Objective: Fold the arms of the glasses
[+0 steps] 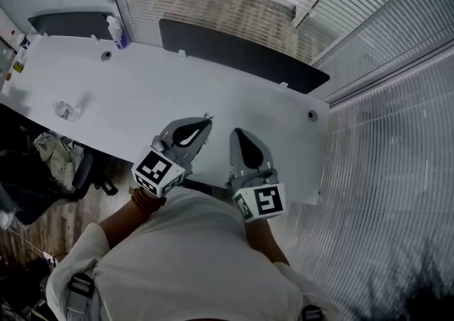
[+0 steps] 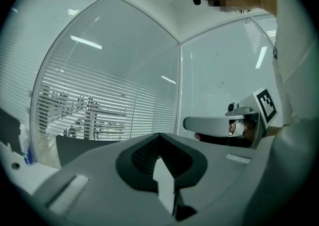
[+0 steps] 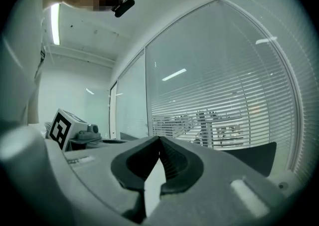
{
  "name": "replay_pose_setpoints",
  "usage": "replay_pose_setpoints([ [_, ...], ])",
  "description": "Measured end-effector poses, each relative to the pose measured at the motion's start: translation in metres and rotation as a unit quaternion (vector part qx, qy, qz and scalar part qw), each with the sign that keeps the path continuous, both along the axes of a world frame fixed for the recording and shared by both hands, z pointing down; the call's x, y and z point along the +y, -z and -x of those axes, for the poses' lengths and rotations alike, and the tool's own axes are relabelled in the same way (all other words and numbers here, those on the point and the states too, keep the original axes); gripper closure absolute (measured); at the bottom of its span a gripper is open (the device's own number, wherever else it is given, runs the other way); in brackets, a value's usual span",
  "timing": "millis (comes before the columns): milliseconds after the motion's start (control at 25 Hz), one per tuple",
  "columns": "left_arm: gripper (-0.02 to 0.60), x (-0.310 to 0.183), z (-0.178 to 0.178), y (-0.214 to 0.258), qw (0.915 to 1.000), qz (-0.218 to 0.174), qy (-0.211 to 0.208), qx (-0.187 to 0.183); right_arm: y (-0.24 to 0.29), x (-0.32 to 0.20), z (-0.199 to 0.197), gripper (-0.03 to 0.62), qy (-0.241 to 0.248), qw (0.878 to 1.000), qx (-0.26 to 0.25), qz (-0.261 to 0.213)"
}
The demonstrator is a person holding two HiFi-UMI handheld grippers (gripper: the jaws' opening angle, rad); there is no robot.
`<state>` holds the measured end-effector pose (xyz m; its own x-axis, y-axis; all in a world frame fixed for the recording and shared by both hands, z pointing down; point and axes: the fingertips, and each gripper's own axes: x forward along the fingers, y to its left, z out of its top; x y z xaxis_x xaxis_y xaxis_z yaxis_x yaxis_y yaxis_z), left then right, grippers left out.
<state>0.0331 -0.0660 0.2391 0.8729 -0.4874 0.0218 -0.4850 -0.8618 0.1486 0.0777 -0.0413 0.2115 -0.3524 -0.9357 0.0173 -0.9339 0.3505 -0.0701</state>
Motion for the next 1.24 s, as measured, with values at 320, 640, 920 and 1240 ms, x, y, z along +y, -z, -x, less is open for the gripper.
replay_pose_setpoints([
  [320, 0.578, 0.014, -0.003, -0.007, 0.9998, 0.010, -0.009, -0.017, 0.003, 0.007, 0.001, 0.594, 0.003, 1.000, -0.023, 0.003],
  [640, 0.578, 0.018, -0.003, -0.006, 0.9997, 0.012, -0.003, -0.022, 0.003, 0.013, 0.003, 0.595, 0.005, 1.000, -0.012, 0.003],
  [920, 0.578, 0.025, -0.010, -0.006, 0.9996, 0.016, -0.001, -0.021, 0.003, 0.018, -0.003, 0.595, 0.007, 1.000, -0.020, 0.006],
  [1240, 0.578, 0.030, -0.016, -0.008, 0.9995, 0.019, 0.002, -0.024, 0.003, 0.023, -0.008, 0.594, 0.011, 1.000, -0.020, 0.003],
])
